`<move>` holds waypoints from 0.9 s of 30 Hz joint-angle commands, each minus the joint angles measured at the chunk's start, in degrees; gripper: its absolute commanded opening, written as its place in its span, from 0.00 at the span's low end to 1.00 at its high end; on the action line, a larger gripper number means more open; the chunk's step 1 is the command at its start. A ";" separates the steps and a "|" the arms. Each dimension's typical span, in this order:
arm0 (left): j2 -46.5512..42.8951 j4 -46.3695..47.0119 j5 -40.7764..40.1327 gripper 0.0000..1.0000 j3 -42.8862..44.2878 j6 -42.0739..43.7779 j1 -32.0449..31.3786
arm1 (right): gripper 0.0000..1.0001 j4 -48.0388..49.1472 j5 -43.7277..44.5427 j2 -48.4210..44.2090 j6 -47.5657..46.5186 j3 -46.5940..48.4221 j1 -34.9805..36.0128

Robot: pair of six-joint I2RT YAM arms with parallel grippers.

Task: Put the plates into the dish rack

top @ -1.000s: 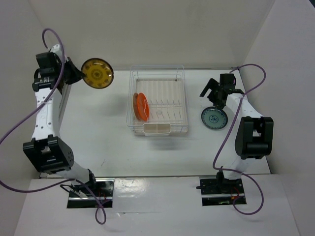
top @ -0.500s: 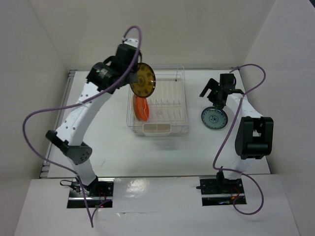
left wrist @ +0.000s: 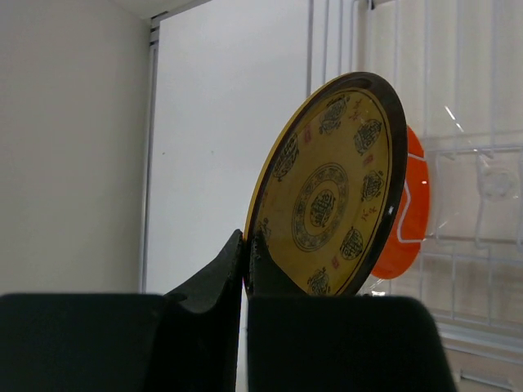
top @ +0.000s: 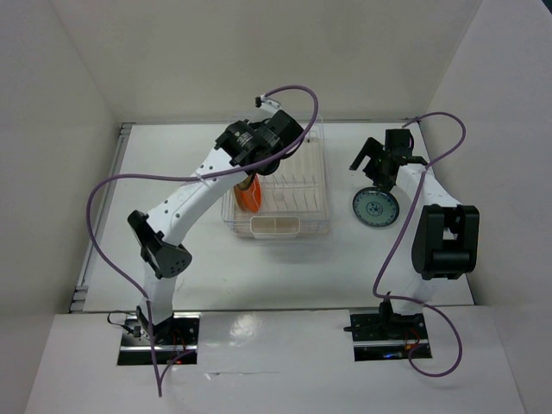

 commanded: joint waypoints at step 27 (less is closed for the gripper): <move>4.67 -1.34 1.49 0.00 -3.06 -8.47 0.23 | 1.00 0.36 -0.17 -0.32 -0.53 1.26 0.33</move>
